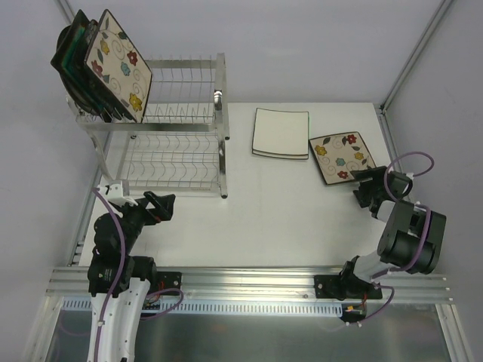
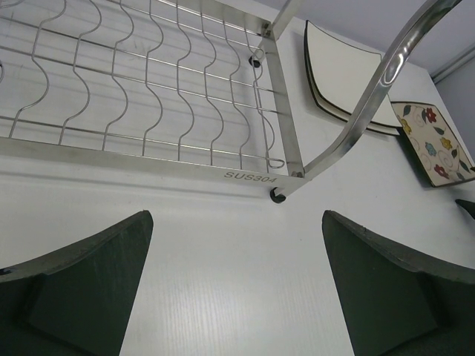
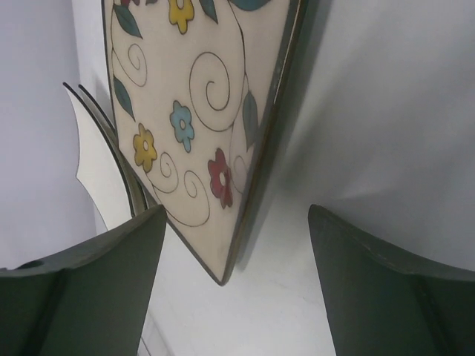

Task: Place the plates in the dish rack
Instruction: Grab a plate with the right arm, then pass the plate from the right arm to the left, then insert the plate into the dish rack

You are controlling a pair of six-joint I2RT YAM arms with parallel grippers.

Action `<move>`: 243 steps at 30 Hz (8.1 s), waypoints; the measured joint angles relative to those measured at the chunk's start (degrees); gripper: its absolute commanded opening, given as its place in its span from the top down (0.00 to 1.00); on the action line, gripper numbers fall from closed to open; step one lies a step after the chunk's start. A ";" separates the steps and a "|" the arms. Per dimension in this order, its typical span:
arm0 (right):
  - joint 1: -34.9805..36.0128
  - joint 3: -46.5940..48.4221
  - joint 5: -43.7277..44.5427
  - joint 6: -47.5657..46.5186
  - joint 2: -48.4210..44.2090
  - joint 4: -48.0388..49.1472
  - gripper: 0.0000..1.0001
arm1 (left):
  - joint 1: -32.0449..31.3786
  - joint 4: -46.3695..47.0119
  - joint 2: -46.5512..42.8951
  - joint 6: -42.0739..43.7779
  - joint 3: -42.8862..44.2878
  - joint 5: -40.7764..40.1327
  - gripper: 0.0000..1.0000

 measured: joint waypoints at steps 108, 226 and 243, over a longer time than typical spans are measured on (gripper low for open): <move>14.36 8.87 -22.82 3.45 -24.83 -19.26 0.99 | -32.61 3.78 33.11 -21.53 15.87 4.15 0.01; 24.06 34.23 -12.52 -33.68 -27.02 -67.89 0.01 | -35.19 25.99 45.79 -12.04 21.68 18.29 1.00; 17.73 23.78 -9.11 -27.74 -26.56 -66.10 0.00 | -35.21 24.11 60.08 -4.81 45.79 19.32 1.00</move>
